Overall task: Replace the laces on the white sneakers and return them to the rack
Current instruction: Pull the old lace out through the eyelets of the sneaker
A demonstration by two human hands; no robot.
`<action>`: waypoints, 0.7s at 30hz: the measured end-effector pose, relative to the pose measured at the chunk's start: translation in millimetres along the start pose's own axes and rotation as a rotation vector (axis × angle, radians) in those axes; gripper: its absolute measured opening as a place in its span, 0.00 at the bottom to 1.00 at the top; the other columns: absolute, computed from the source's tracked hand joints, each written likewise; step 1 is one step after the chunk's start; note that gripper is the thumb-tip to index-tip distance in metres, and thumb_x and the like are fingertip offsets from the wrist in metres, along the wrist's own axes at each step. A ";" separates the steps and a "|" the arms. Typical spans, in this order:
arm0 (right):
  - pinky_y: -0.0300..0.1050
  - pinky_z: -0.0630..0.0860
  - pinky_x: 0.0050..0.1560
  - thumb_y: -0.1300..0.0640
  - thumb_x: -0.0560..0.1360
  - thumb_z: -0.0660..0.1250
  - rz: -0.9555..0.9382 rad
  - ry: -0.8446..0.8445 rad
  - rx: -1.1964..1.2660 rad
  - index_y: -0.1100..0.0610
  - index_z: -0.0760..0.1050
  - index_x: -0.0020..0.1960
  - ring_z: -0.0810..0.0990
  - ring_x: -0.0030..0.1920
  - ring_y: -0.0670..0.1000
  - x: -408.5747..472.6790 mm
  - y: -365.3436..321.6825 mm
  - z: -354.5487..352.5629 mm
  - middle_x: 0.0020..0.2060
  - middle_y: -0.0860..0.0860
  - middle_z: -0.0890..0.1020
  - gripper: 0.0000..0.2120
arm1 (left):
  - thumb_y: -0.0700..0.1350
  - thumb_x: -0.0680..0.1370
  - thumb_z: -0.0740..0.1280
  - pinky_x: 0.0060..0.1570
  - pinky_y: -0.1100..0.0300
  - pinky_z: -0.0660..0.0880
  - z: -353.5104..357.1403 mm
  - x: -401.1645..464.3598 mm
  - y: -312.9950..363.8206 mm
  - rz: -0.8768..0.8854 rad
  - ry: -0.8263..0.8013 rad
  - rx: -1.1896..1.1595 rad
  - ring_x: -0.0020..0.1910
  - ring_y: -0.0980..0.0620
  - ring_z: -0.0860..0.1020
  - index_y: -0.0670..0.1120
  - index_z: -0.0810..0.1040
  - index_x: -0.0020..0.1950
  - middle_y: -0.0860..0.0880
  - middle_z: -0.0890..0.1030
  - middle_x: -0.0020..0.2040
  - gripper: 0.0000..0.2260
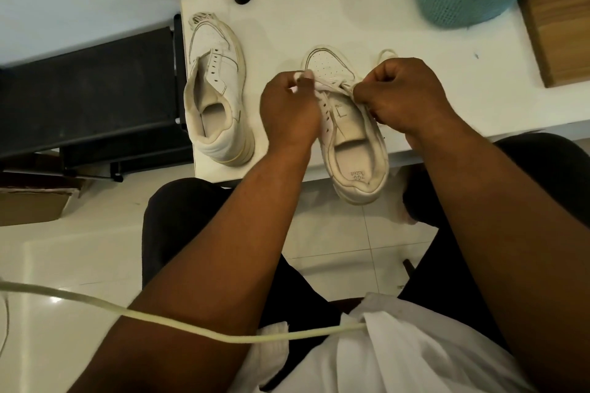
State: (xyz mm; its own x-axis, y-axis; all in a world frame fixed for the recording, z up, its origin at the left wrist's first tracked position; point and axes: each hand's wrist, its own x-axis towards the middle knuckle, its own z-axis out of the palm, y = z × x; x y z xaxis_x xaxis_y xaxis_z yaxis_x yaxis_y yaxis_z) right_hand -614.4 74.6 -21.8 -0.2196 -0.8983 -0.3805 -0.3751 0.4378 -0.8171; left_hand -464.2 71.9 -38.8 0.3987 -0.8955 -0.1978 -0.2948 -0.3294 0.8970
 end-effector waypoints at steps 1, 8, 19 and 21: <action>0.55 0.83 0.45 0.53 0.66 0.74 0.005 -0.002 0.007 0.57 0.82 0.40 0.80 0.35 0.48 0.2 0.2 -0.2 0.33 0.49 0.82 0.08 | 0.45 0.80 0.70 0.52 0.56 0.77 -2.8 4.3 0.1 -0.084 0.018 -0.077 0.44 0.56 0.81 0.50 0.82 0.41 0.55 0.83 0.39 0.08; 0.54 0.82 0.44 0.54 0.65 0.74 0.007 0.008 0.033 0.57 0.82 0.39 0.79 0.34 0.48 2.8 1.5 1.8 0.30 0.48 0.80 0.06 | 0.50 0.68 0.72 0.69 0.55 0.68 -1.3 0.0 -4.0 0.400 -0.107 0.272 0.65 0.52 0.76 0.55 0.81 0.58 0.53 0.80 0.60 0.19; 0.60 0.83 0.45 0.58 0.65 0.74 0.049 -0.009 0.102 0.60 0.80 0.37 0.80 0.34 0.51 3.5 1.5 -2.6 0.32 0.52 0.81 0.06 | 0.49 0.76 0.71 0.62 0.55 0.73 4.2 -4.1 -3.8 0.208 0.029 0.305 0.56 0.57 0.78 0.54 0.82 0.39 0.56 0.83 0.51 0.06; 0.60 0.83 0.44 0.59 0.65 0.74 0.061 -0.009 0.111 0.63 0.81 0.41 0.80 0.34 0.51 3.6 0.7 -3.4 0.34 0.54 0.82 0.08 | 0.51 0.77 0.71 0.60 0.54 0.76 -4.5 7.3 -2.2 -0.001 0.121 0.153 0.53 0.57 0.80 0.56 0.80 0.38 0.57 0.83 0.48 0.08</action>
State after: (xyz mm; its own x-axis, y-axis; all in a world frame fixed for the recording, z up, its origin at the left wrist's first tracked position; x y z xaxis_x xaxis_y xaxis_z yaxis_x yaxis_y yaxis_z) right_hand -618.5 71.8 -22.2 -0.2306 -0.8708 -0.4343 -0.2595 0.4852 -0.8350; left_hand -456.7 67.4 -40.5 0.4981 -0.8555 -0.1413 -0.4195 -0.3803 0.8243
